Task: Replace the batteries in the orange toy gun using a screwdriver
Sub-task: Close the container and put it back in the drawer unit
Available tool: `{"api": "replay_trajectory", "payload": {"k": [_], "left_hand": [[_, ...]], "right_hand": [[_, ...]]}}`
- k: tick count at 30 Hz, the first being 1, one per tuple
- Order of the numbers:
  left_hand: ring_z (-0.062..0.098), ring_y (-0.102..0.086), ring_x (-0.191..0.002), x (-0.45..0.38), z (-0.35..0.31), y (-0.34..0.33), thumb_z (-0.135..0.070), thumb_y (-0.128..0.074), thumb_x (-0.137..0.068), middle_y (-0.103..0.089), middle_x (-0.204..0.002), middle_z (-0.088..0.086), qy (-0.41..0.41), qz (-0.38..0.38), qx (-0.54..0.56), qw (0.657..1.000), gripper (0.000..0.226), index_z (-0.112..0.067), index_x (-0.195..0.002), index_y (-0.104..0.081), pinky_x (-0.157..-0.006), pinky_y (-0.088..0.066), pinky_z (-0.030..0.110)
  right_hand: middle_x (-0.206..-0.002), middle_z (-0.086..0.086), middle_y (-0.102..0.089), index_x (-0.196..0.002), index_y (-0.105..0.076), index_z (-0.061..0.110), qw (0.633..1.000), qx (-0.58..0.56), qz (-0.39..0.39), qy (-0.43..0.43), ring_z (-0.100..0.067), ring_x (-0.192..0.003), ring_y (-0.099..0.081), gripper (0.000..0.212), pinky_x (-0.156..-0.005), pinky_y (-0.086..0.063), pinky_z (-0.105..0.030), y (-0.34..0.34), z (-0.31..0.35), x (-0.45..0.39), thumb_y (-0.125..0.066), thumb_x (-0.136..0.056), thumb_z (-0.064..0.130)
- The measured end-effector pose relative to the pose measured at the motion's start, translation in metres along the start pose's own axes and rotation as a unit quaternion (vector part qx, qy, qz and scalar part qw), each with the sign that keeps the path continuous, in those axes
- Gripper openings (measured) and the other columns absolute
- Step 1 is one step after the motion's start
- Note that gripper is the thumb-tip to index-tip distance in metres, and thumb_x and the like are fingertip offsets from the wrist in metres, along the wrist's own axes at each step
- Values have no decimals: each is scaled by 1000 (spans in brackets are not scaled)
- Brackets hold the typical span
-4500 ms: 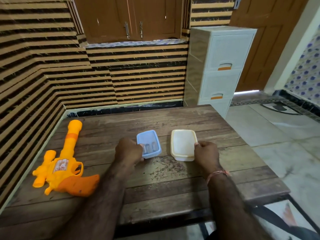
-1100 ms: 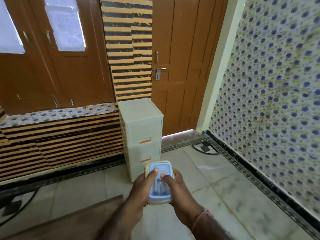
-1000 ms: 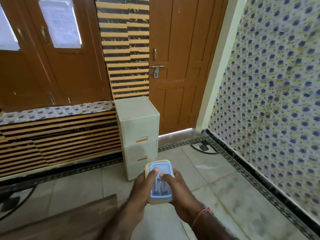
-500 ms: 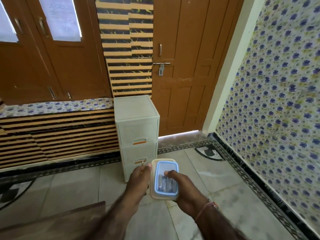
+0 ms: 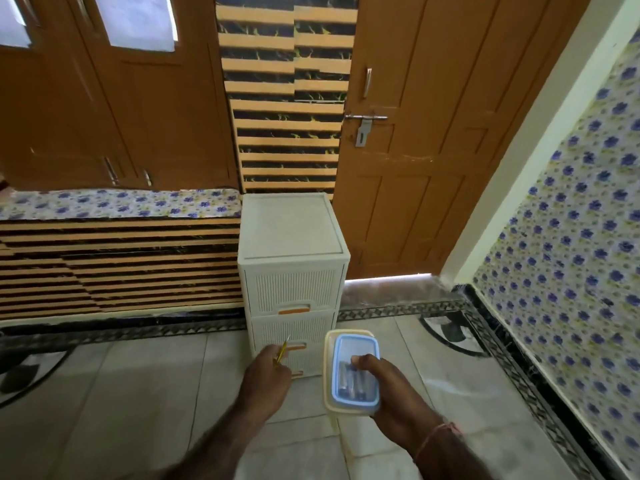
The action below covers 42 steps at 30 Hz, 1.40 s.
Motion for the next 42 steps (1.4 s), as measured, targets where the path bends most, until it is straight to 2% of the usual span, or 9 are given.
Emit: {"api": "replay_trajectory", "payload": {"k": [3,9,14,18,20,23,32,36,42], "left_hand": [[14,-60,-87,-51,5,-15,-13,-57,-91,-64,-95,-5,-17,-8,-92,996,11,-23,-91,-62,-67,-44,18],[22,-62,-113,-158,37,-67,-8,-55,-90,-64,-123,0,-88,17,-331,939,33,-17,-120,-65,-94,-47,28],[23,-56,-119,-246,76,-115,-11,-48,-91,-13,-164,-2,-110,100,-474,868,43,-17,-134,-55,-89,-51,35],[36,-65,-66,-294,94,-133,-14,-31,-75,-48,-142,25,-151,99,-509,841,38,-7,-81,-68,-44,-53,38],[36,-64,-78,-308,100,-144,-11,-38,-77,-33,-153,21,-163,104,-527,827,29,-8,-89,-64,-54,-53,38],[32,-58,-104,-320,103,-147,-8,-47,-84,-6,-164,12,-129,95,-501,850,27,-11,-109,-57,-73,-49,36],[30,-51,-125,-291,120,-153,-14,-47,-85,-26,-159,8,-138,88,-465,870,51,-20,-135,-54,-96,-50,43],[36,-72,-79,-228,102,-139,-9,-52,-71,-70,-112,20,-185,78,-409,890,39,-7,-103,-74,-59,-60,43],[25,-65,-51,-150,32,-111,-3,-85,-41,-71,-92,14,-263,40,-426,865,47,-14,-85,-73,-34,-48,30]], "right_hand": [[-99,-21,-71,-117,-65,4,1000,1,15,-9,-34,-85,-68,33,-76,-57,-45,7,14,-54,-65,-84,13],[-111,-24,-70,-115,-70,7,999,-3,46,-15,-37,-93,-67,42,-84,-54,-49,18,39,-166,-73,-74,16],[-110,-20,-70,-109,-74,12,998,5,56,-30,-35,-94,-67,37,-82,-55,-45,31,37,-253,-70,-73,18],[-104,-15,-71,-114,-69,11,997,15,65,-43,-28,-91,-68,39,-79,-55,-41,36,26,-296,-69,-75,17],[-108,-19,-69,-118,-66,7,996,25,63,-50,-29,-93,-67,44,-83,-55,-44,38,20,-310,-70,-75,18],[-112,-21,-68,-119,-65,4,996,29,65,-54,-32,-96,-65,45,-88,-53,-47,40,11,-323,-69,-76,17],[-113,-20,-69,-118,-67,7,996,10,65,-55,-32,-95,-68,39,-85,-56,-43,31,6,-306,-67,-80,18],[-114,-21,-69,-119,-66,5,998,-4,35,-51,-32,-95,-67,37,-82,-56,-42,19,10,-263,-67,-84,16],[-102,-15,-73,-108,-69,11,999,-44,25,-13,-27,-85,-70,21,-75,-58,-38,1,34,-180,-58,-92,15]]}}
Point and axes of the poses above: each hand's wrist, its own x-axis away from the middle knuckle, its own y-axis out of the back of the hand, z = x × y, the point moved 8 cm from there along -x, towards the middle knuckle
